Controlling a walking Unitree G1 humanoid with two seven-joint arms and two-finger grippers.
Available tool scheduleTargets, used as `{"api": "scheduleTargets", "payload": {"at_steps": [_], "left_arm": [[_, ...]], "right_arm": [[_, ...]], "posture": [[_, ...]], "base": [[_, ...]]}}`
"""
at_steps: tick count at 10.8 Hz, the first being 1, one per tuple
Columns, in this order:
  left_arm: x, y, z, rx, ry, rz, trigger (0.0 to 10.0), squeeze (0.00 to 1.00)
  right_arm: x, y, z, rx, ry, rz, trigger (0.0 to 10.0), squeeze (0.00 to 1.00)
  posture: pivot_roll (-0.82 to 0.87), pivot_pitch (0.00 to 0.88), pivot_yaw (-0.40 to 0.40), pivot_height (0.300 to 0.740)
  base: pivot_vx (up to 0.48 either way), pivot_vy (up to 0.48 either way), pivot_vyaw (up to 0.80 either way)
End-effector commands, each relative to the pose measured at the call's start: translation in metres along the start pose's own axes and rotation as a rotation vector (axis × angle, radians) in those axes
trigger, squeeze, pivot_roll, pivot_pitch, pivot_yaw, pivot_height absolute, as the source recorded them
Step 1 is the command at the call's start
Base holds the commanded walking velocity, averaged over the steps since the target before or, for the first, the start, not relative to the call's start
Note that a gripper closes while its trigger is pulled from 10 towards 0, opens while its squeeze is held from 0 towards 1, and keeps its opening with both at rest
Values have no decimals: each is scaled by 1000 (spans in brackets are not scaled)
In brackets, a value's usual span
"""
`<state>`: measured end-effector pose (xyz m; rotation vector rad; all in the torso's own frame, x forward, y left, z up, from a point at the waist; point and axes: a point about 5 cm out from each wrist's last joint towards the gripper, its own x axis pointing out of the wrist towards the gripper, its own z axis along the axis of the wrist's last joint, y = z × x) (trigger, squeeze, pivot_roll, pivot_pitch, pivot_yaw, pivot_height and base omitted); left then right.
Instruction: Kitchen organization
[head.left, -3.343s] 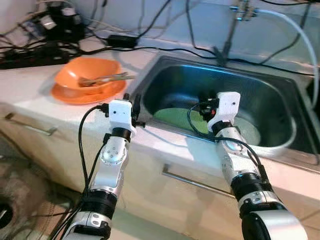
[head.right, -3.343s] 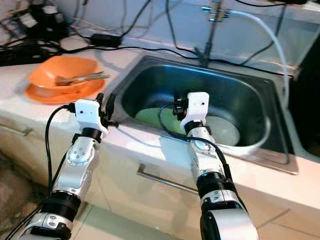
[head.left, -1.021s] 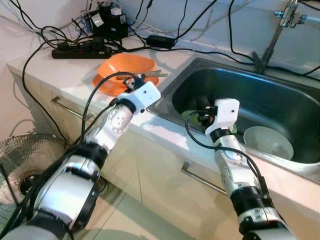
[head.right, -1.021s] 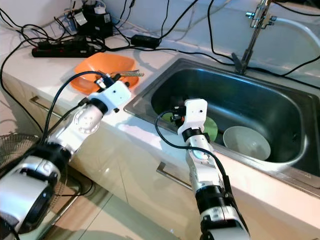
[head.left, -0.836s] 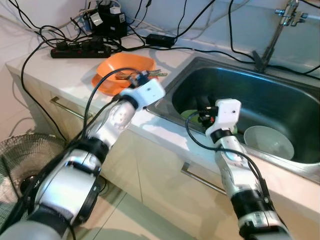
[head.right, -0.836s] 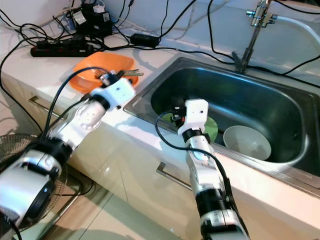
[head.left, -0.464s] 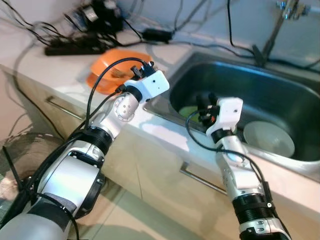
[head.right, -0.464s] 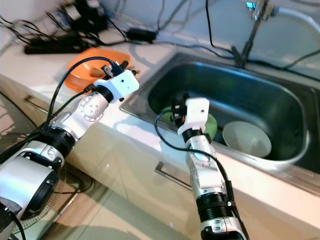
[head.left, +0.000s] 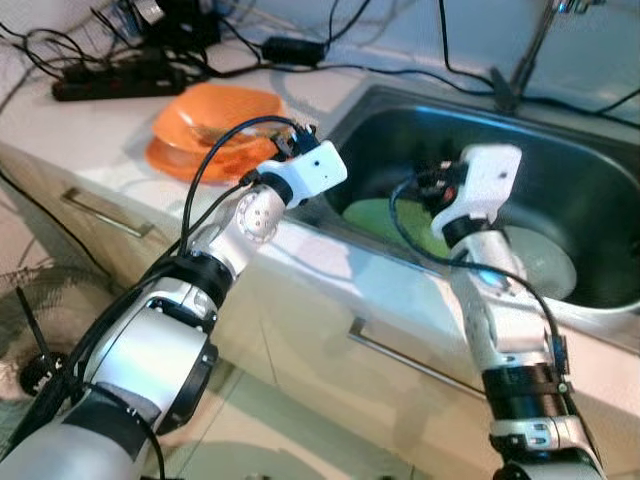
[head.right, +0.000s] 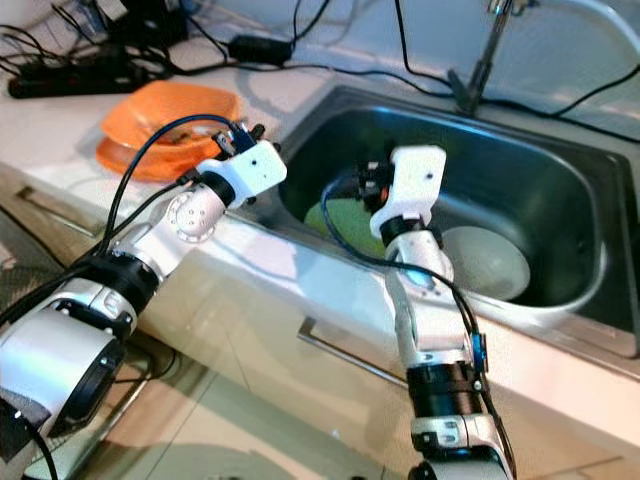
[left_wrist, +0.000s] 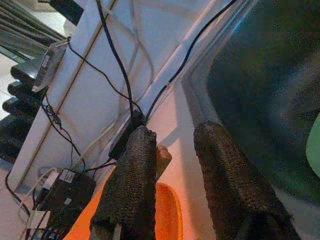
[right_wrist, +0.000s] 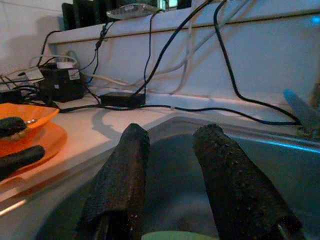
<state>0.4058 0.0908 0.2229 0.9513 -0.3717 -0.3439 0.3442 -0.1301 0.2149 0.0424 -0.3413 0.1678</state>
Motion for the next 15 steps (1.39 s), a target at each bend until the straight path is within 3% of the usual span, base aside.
{"api": "scheduleTargets", "payload": {"at_steps": [1,9,14,15], "left_arm": [[4,3,6,28,-13,11,10000,0],[8,26,7,191,16,114,10000,0],[11,24,11,182,29,110,10000,16],[12,25,11,176,40,120,4471,0]], "right_arm": [[4,2,13,12,-38,3,10000,0],[1,-1,18,37,-23,-13,10000,0],[0,0,18,44,-21,-17,10000,0],[-1,0,18,43,-17,-17,10000,0]], "posture": [[21,172,5,740],[28,157,-6,740],[23,160,-9,740],[21,160,-9,740]], "base": [[0,0,0],[0,0,0],[0,0,0],[0,0,0]]}}
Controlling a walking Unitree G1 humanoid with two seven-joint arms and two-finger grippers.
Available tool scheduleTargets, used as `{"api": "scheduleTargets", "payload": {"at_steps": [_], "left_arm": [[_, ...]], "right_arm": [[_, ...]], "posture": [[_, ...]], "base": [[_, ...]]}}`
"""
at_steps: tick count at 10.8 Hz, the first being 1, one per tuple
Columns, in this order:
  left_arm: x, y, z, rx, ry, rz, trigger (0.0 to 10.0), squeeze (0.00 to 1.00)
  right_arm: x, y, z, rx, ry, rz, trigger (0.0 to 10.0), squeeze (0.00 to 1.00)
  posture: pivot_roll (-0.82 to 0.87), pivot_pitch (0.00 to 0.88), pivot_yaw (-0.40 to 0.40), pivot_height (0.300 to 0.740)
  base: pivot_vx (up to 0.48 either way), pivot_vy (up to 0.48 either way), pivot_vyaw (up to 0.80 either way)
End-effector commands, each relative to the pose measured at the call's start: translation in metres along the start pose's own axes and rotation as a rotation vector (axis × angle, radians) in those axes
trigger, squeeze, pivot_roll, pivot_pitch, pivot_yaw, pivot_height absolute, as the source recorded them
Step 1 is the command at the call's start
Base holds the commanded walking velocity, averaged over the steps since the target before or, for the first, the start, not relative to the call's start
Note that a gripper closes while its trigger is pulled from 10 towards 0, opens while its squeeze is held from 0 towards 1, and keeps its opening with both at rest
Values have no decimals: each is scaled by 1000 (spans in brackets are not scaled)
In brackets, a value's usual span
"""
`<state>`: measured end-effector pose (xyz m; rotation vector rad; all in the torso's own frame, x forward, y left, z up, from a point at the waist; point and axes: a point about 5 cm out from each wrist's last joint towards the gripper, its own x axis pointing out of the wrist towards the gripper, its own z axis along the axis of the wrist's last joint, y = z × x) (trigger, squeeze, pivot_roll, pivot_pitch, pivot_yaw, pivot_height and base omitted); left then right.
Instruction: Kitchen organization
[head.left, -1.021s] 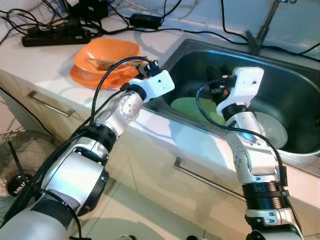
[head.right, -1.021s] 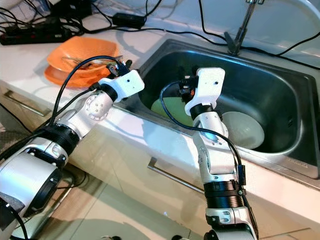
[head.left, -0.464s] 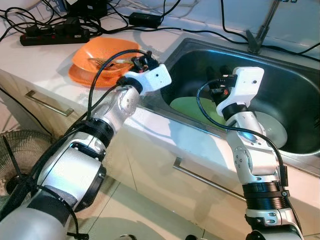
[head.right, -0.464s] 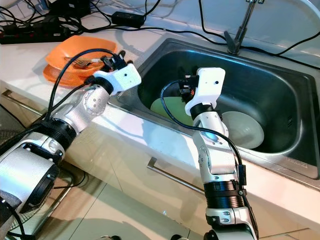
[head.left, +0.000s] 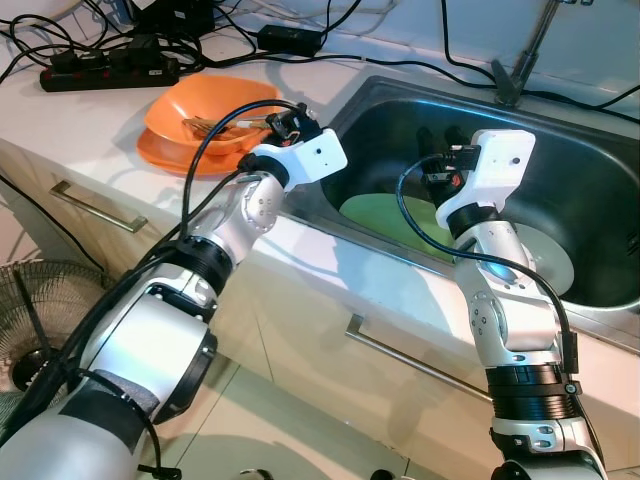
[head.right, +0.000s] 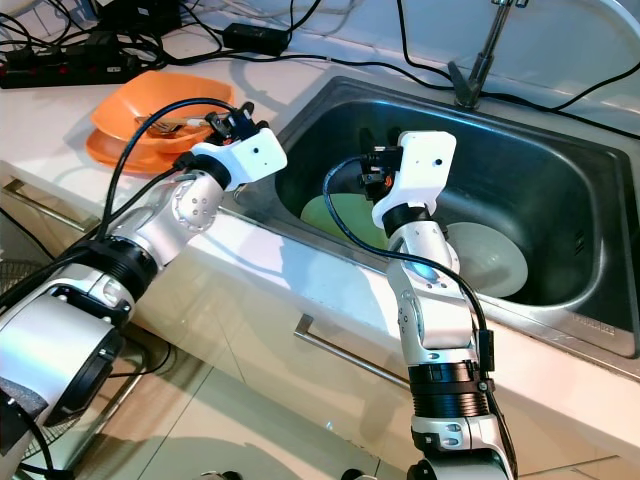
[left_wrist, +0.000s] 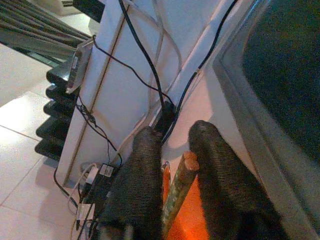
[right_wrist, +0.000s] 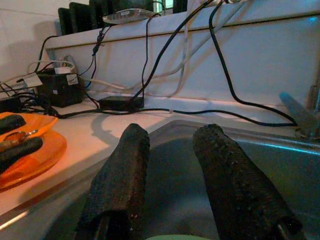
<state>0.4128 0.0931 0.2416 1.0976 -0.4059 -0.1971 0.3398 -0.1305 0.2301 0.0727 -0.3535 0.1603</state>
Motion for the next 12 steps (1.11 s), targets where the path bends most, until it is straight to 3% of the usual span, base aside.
{"api": "scheduleTargets", "payload": {"at_steps": [1,7,9,10,11,12], "left_arm": [[5,9,6,11,-7,28,0,0],[7,15,6,47,-3,55,0,0],[5,22,8,145,-28,96,0,0],[3,31,19,192,-93,134,0,0],[-2,37,26,208,-134,171,10000,0],[-9,40,31,216,-158,193,10000,0]], "right_arm": [[-1,-1,2,15,-2,-7,10000,0],[3,-1,-2,28,7,-12,10000,0],[5,2,-7,44,15,-8,10000,0],[5,3,-8,49,16,-9,10000,0],[6,4,-9,55,13,-13,10000,0],[7,5,-10,62,10,-15,10000,0]], "posture": [[19,159,-11,740],[43,138,-9,740],[58,123,-4,740],[64,117,1,740],[82,103,6,740],[92,96,7,740]], "base": [[0,0,0],[0,0,0],[0,0,0],[0,0,0],[0,0,0],[0,0,0]]}}
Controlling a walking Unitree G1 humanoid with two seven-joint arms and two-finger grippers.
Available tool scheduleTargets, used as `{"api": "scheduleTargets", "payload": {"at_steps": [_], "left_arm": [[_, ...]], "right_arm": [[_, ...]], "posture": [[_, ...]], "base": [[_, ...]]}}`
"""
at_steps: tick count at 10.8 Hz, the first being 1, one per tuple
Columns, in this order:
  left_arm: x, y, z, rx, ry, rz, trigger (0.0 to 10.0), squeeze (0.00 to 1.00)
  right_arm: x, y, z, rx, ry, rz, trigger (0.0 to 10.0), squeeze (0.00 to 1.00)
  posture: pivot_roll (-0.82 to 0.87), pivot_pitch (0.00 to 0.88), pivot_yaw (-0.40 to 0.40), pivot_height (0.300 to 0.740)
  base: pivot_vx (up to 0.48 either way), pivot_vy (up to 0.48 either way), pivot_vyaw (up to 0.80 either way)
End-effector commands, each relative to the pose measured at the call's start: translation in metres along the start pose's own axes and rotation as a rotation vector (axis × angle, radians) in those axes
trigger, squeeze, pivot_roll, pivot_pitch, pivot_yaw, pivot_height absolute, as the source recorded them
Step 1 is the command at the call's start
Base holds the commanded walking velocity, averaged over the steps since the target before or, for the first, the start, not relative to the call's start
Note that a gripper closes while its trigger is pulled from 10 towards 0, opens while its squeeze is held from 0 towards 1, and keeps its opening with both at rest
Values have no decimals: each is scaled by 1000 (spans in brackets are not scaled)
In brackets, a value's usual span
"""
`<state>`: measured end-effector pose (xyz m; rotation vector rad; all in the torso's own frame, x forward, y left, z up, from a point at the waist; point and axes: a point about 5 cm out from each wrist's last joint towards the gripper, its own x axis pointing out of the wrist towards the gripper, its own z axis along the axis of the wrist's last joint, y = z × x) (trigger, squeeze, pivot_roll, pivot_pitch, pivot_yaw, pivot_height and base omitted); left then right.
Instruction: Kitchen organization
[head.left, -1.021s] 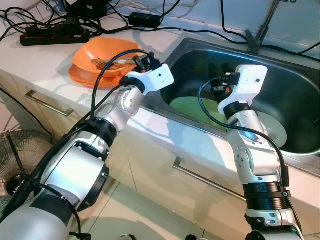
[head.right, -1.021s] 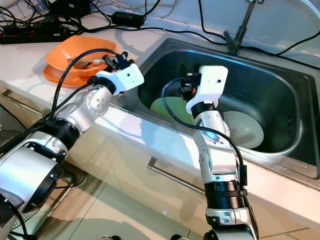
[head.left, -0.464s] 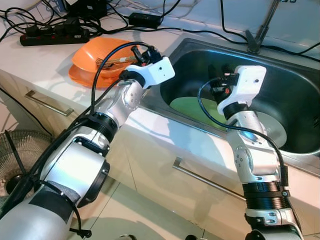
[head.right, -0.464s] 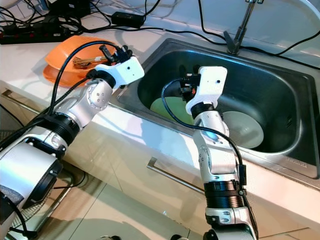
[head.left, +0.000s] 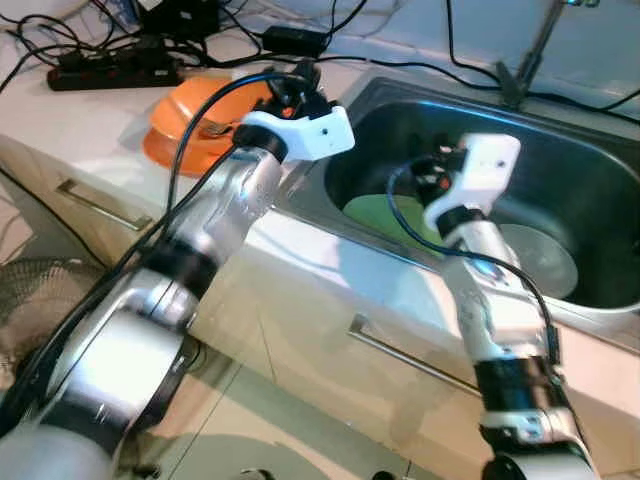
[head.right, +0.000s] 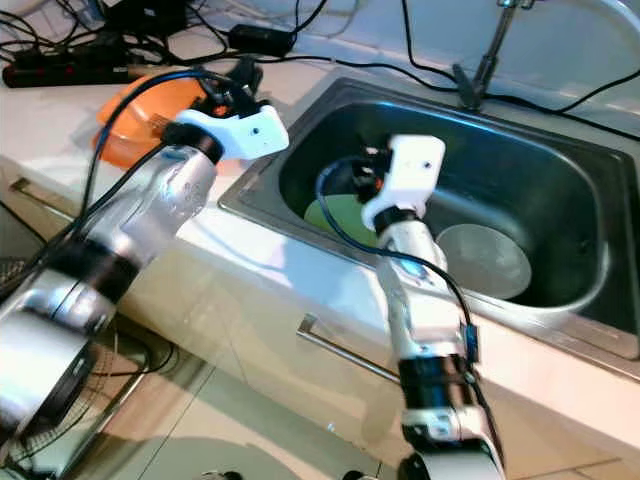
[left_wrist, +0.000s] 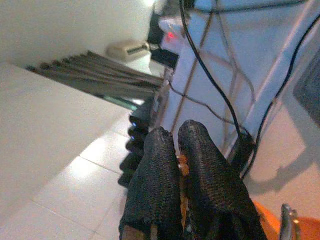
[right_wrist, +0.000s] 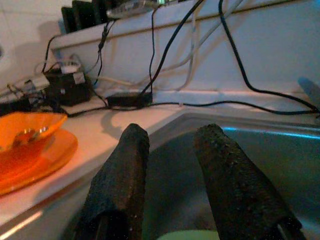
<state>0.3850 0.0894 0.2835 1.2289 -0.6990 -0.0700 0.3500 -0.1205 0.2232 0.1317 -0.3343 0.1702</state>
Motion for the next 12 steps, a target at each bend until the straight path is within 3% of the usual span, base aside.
{"api": "scheduleTargets", "payload": {"at_steps": [1,3,5,6,7,8,9,10,11,12], "left_arm": [[-3,9,9,-8,-40,39,10000,0],[-14,28,40,-259,-223,232,10000,0],[-22,36,66,-386,-355,265,10000,0],[-23,33,81,-572,-418,216,10000,0],[-21,24,78,-776,-376,170,10000,0],[-23,17,81,-922,-355,115,10000,0],[-26,9,81,-1006,-332,91,10000,0],[-30,3,78,-1110,-294,78,10000,0],[-32,0,74,-1134,-280,70,10000,0],[-33,-1,72,-1142,-272,63,10000,0]], "right_arm": [[2,0,0,11,-10,-8,10000,0],[6,5,-6,9,-7,7,10000,0],[6,1,-10,-8,-11,2,10000,0],[5,-4,-12,-14,-12,-12,10000,0],[4,-5,-14,-22,-14,-10,10000,0],[2,-4,-16,-28,-13,-5,10000,0],[1,-5,-19,-24,-3,2,10000,0],[0,-3,-20,-15,0,26,10000,824],[-1,-2,-20,-5,-3,42,10000,1000],[-1,-1,-21,-5,2,56,10000,1000]], "posture": [[109,88,7,740],[131,57,5,740],[134,38,10,740],[131,29,16,740],[128,27,18,740],[124,26,20,740],[120,26,20,740],[116,25,18,740],[115,25,15,740],[117,25,11,740]], "base": [[0,0,0],[0,0,0],[0,0,0],[0,0,0],[0,0,0],[0,0,0],[0,0,0],[0,0,0],[0,0,0],[0,0,0]]}}
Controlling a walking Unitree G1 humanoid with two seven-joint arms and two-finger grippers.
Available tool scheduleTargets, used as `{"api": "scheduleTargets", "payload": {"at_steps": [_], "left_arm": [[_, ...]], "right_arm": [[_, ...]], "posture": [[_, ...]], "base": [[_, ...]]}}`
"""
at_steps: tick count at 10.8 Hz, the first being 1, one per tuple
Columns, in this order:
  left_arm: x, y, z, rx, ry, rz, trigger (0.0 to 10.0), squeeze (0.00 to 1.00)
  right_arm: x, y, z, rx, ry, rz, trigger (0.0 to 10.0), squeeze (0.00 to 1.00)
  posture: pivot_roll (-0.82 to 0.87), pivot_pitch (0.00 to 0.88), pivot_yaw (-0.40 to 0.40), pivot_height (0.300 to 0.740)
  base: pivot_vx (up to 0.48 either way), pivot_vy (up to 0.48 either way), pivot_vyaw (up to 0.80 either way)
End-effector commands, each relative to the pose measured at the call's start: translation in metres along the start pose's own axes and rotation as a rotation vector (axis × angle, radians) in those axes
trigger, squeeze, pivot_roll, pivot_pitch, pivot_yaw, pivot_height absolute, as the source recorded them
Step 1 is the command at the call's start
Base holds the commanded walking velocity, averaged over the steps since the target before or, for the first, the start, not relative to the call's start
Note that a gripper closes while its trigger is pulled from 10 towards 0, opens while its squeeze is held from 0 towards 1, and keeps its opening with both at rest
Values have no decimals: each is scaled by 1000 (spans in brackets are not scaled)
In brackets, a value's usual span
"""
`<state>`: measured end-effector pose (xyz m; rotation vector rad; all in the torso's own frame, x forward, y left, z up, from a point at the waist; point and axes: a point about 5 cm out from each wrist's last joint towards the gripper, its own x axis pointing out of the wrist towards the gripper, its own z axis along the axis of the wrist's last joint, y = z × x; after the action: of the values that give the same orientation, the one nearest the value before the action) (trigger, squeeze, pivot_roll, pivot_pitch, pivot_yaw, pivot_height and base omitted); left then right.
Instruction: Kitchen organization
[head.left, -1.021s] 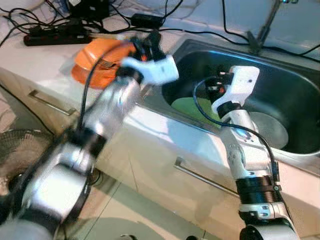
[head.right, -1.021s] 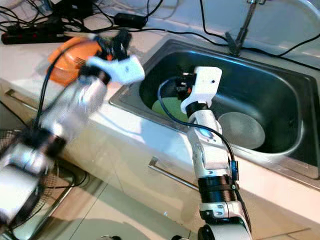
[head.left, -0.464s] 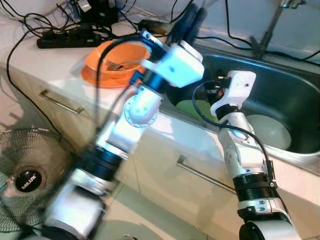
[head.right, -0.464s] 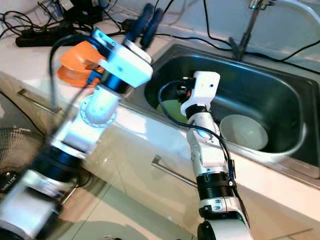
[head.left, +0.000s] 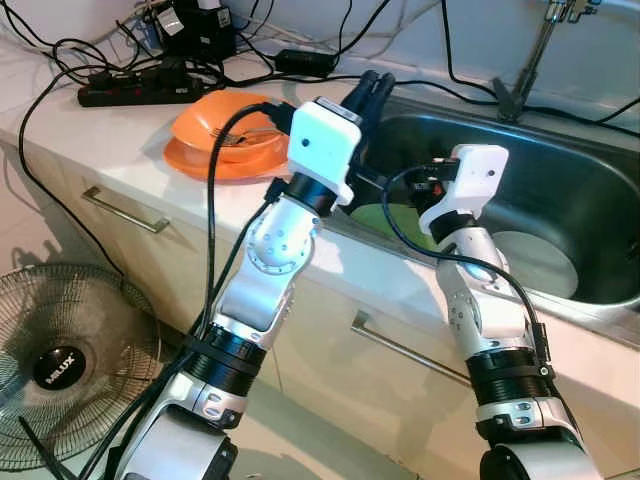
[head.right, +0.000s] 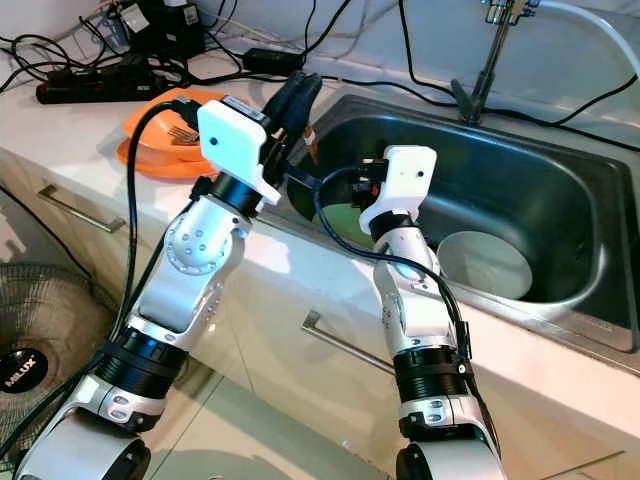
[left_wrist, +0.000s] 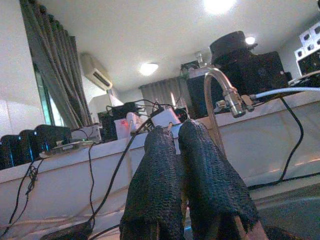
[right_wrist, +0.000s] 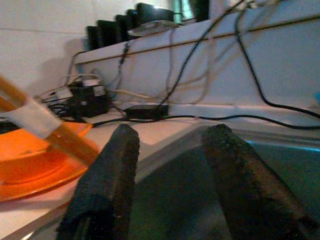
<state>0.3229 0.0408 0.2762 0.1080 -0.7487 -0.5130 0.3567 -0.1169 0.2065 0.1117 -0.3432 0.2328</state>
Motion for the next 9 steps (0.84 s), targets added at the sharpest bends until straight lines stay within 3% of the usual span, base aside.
{"api": "scheduleTargets", "payload": {"at_steps": [1,3,4,5,9], "left_arm": [[-1,3,3,-11,-6,1,10000,0],[-2,7,4,-14,-7,9,10000,0],[-3,7,2,-21,0,10,10000,0],[-4,5,1,-30,6,2,10000,0],[-10,-11,-13,-153,80,-72,10000,0]], "right_arm": [[-3,3,-4,1,11,34,10000,1000],[-7,4,-7,-33,34,115,10000,1000],[-9,3,-10,-32,56,146,10000,341],[-11,4,-11,-42,61,173,10000,0],[-8,17,-10,-9,43,193,10000,0]], "posture": [[117,25,8,740],[116,23,-1,740],[114,21,-3,740],[115,19,-5,740],[121,20,-12,740]], "base": [[0,0,0],[0,0,0],[0,0,0],[0,0,0],[0,0,0]]}}
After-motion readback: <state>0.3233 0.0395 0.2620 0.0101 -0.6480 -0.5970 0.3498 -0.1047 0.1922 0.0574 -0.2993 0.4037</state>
